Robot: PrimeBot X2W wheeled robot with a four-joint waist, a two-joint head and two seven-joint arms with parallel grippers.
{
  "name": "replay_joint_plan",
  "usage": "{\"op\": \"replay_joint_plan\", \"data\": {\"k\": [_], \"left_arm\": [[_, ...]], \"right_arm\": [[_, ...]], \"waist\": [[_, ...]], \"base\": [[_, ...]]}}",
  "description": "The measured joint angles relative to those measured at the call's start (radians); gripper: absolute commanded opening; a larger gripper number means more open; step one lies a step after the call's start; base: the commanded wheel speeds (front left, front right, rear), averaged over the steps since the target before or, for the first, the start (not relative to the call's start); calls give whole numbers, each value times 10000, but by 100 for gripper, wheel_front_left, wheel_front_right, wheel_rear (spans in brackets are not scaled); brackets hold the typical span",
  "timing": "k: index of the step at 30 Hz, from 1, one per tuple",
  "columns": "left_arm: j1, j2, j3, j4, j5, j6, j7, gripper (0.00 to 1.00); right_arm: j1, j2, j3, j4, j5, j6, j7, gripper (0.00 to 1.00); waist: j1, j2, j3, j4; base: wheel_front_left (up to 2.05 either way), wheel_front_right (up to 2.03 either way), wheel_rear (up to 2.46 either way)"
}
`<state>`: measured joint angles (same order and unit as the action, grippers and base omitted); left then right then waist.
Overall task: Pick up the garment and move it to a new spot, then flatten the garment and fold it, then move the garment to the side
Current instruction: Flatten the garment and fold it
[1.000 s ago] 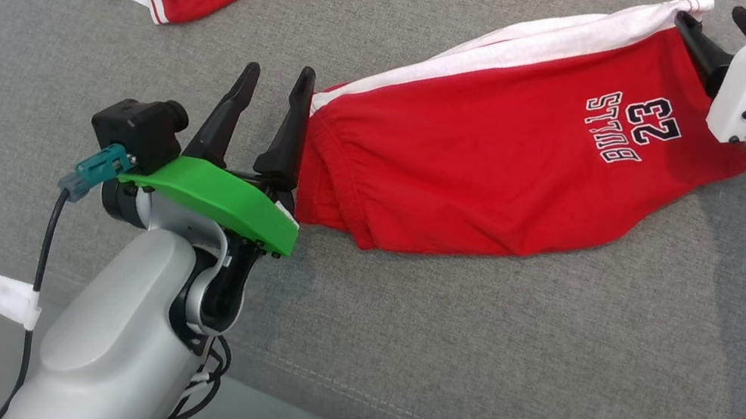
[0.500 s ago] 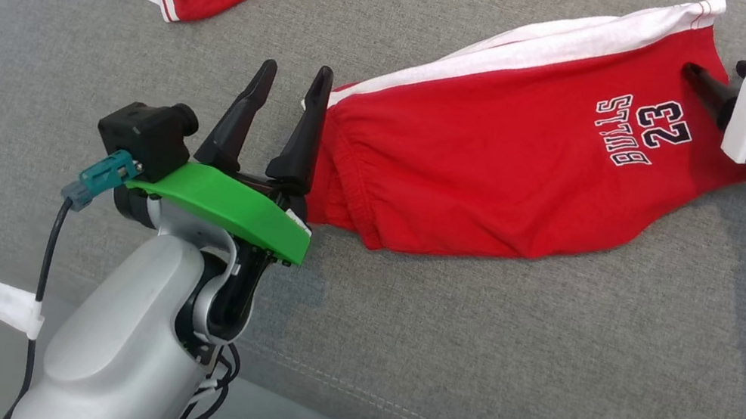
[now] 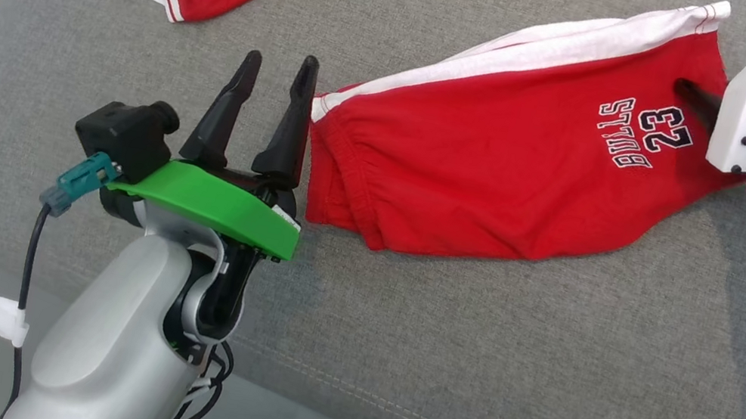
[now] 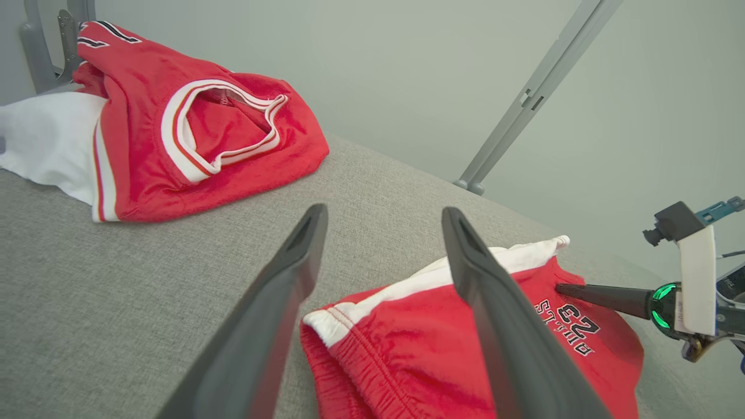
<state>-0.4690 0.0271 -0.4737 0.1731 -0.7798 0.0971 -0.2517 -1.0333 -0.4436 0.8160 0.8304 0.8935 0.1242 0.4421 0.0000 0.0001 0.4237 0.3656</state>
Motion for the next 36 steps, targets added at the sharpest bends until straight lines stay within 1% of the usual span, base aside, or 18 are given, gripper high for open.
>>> {"op": "replay_joint_plan", "data": {"k": [6,18,27,36], "left_arm": [[126,2,209,-82,130,15,0,100],[428,4,531,-173,562,86,0,100],[701,8,629,-180,727,86,0,100],[1118,73,750,-84,840,86,0,100]], "right_arm": [[132,6,155,-190,194,0,-171,0],[385,-8,90,-575,719,2,-1131,0],[1461,96,-198,-541,1237,2,-2222,0],[2773,573,-535,-458,1703,2,-3271,0]], "waist": [[0,0,-84,-147],[0,0,-282,-651],[0,0,-608,-1190],[0,0,-1185,-1836]], "base": [[0,0,0],[0,0,0],[0,0,0],[0,0,0]]}}
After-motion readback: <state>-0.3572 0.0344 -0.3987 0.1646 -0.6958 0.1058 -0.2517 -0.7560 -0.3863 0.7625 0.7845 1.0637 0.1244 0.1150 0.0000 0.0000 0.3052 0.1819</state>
